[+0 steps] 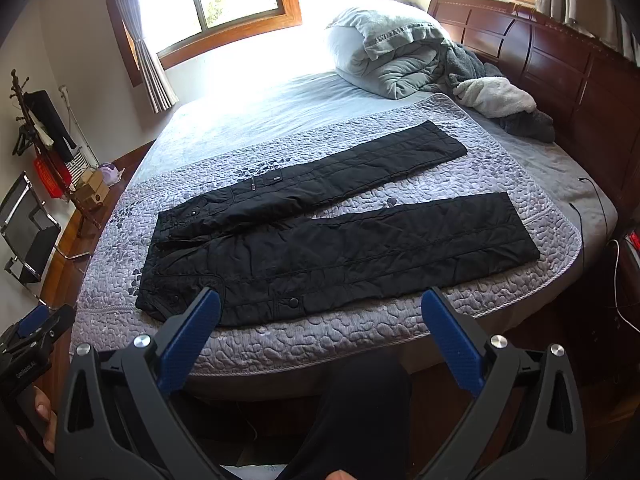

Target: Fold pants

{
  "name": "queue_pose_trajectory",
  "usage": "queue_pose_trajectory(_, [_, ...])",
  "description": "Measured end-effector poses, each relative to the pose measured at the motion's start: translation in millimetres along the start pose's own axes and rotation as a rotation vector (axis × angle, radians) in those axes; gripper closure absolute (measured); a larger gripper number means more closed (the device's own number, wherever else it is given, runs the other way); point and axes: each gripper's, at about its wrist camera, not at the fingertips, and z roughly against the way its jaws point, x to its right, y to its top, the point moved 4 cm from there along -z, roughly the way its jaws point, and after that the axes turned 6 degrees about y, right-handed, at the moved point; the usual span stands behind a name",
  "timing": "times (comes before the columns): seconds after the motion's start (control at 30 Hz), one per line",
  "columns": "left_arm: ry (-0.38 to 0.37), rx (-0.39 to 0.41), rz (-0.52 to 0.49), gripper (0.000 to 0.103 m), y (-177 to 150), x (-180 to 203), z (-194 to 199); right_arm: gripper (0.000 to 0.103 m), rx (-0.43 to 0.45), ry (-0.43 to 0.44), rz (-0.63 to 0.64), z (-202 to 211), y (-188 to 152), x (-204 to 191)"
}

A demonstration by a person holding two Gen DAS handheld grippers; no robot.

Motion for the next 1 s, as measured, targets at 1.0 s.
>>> queue_pose_trajectory(1.0, [-0.225, -0.505, 0.556, 0.004, -77, -195, -292, 0.002, -0.156, 0.147, -0.175, -131, -30, 60])
